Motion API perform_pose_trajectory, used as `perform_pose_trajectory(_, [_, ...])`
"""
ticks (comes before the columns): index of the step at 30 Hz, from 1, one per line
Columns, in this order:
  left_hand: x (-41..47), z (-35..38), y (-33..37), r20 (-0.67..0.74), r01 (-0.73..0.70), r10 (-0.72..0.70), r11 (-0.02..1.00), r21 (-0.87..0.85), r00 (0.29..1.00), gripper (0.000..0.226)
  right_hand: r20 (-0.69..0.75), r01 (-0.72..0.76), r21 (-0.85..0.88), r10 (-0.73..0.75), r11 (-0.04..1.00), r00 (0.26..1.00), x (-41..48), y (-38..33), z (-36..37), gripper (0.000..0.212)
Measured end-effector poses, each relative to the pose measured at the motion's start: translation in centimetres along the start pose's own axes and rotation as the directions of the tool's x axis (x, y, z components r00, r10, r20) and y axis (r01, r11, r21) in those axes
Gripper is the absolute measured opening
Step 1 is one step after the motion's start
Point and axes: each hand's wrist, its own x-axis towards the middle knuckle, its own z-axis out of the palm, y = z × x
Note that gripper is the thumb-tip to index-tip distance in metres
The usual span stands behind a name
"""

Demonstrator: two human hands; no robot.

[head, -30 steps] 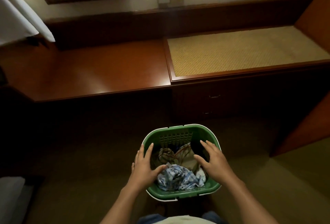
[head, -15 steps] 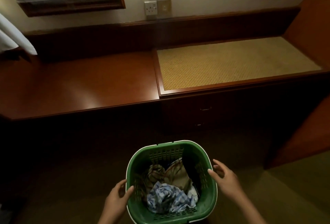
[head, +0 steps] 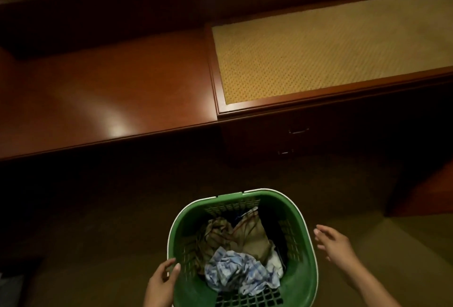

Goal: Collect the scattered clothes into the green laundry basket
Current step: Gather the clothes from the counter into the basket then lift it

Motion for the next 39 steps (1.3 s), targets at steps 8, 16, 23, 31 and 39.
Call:
perform_pose_trajectory(8, [9.9, 2.6, -2.6, 0.024, 0.073, -0.072, 0.996, -0.054, 0.997, 0.057, 0.023, -0.075, 0.011, 0.075, 0.997, 0.997, 8.0, 4.7, 5.1, 0.062])
perform_pose_trajectory(16, [9.6, 1.7, -3.8, 0.058, 0.081, -0.072, 0.981, -0.174, 0.996, 0.04, 0.088, -0.123, 0.105, 0.114, 0.987, 0.99, 6.9, 4.0, 4.0, 0.046])
perform_pose_trajectory(23, [1.7, -3.6, 0.9, 0.077, 0.038, -0.027, 0.99, -0.136, 0.997, 0.042, 0.095, 0.017, 0.038, -0.02, 0.999, 0.995, -0.4, -1.7, -0.3, 0.041])
perform_pose_trajectory(31, [-12.9, -14.0, 4.4, 0.005, -0.182, 0.184, 0.974, -0.137, 0.983, 0.036, -0.009, 0.284, 0.055, -0.284, 0.957, 0.959, -16.6, -10.3, -7.2, 0.029])
perform_pose_trajectory(39, [-19.8, -20.2, 5.6, -0.085, -0.417, 0.409, 0.898, -0.141, 0.909, 0.033, 0.066, 0.409, 0.122, -0.419, 0.904, 0.906, -26.3, -14.5, -11.5, 0.031])
